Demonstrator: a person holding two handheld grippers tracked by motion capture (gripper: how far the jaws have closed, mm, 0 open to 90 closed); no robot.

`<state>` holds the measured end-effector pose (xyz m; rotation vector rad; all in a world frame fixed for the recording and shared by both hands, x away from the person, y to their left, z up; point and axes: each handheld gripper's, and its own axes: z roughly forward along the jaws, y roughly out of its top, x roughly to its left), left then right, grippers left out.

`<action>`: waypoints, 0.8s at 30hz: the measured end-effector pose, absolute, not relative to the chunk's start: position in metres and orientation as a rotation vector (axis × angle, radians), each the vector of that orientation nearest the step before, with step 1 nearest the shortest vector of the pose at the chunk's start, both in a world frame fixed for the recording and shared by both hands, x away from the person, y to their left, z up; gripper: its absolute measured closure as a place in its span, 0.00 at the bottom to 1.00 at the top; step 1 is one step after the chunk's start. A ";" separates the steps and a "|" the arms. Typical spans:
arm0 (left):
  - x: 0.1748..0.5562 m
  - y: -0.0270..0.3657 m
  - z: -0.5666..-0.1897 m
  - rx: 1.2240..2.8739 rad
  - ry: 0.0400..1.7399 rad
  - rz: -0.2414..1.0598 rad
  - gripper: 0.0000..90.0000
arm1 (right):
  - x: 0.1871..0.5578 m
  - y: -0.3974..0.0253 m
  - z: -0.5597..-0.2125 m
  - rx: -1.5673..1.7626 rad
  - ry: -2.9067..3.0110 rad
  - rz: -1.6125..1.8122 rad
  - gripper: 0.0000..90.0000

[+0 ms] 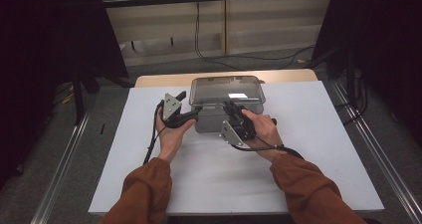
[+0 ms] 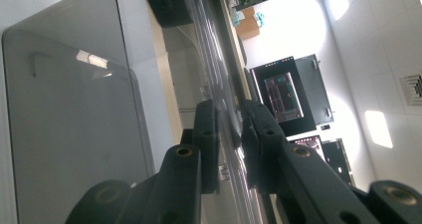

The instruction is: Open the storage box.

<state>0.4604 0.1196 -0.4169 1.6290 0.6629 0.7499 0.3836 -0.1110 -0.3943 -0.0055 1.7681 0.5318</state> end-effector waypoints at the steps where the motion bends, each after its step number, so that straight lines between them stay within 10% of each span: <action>1: 0.460 0.120 -0.417 1.636 0.658 0.755 0.32 | 0.384 -0.111 -0.395 -0.002 1.768 0.539 0.84; 24: 0.462 0.119 -0.411 1.639 0.650 0.773 0.37 | 0.408 -0.165 -0.394 0.421 1.830 0.789 0.36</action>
